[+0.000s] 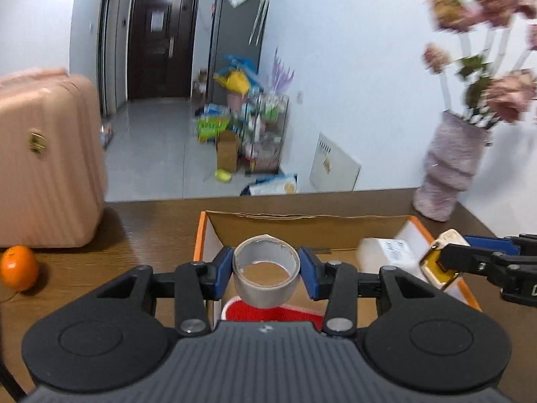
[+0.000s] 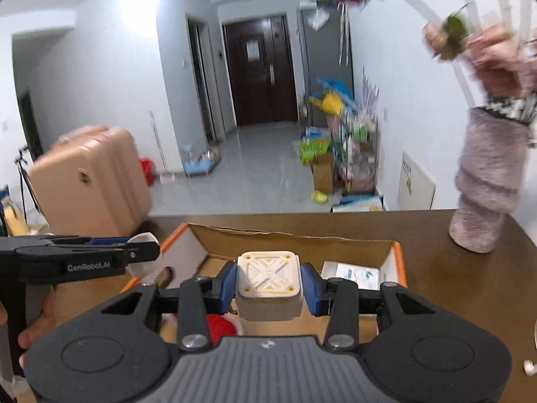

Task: Organize rigid objects
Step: 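Lower the tape roll and cream cube into the box and open both tools, then withdraw both tools from the box back over the table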

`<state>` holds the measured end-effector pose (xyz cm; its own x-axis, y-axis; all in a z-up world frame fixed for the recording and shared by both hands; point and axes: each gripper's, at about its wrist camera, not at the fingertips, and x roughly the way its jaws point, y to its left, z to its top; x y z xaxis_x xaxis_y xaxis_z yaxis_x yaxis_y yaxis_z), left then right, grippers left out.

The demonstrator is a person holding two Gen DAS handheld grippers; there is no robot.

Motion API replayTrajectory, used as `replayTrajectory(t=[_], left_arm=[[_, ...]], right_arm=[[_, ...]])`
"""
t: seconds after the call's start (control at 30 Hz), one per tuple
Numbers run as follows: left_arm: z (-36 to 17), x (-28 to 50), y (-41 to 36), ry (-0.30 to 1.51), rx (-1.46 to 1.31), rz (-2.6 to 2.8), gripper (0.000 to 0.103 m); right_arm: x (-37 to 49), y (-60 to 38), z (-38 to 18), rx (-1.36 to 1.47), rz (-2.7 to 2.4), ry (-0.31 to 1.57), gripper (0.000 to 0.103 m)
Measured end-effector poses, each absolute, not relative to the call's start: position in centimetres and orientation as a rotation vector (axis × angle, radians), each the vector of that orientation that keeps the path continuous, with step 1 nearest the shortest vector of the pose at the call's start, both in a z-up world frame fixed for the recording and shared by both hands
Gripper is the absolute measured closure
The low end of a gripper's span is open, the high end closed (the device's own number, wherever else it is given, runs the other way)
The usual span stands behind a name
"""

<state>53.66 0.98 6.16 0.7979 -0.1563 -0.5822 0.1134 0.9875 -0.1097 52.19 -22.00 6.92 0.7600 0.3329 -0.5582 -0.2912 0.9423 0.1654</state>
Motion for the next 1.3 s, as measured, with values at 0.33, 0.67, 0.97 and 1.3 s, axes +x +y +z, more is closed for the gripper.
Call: replayTrajectory(t=[0.33, 0.67, 0.97, 1.3], left_arm=[[-0.6, 65.5, -0.1, 0.864, 0.051, -0.089, 0.058], [-0.6, 65.5, -0.4, 0.865, 0.082, -0.089, 0.042], [7.5, 57.9, 0.9, 0.748, 0.023, -0.083, 0.028], [13.8, 38.3, 2.2, 0.484, -0.014, -0.034, 0.014]], right_arm=[[66.2, -17.4, 0.4, -0.036, 0.3, 0.884, 0.063], [67.3, -15.5, -0.8, -0.1, 0.283, 0.912, 0.062], [59.1, -18.8, 8.9, -0.043, 0.306, 0.795, 0.059], [39.4, -24.1, 15.0, 0.032, 0.322, 0.509, 0.037]])
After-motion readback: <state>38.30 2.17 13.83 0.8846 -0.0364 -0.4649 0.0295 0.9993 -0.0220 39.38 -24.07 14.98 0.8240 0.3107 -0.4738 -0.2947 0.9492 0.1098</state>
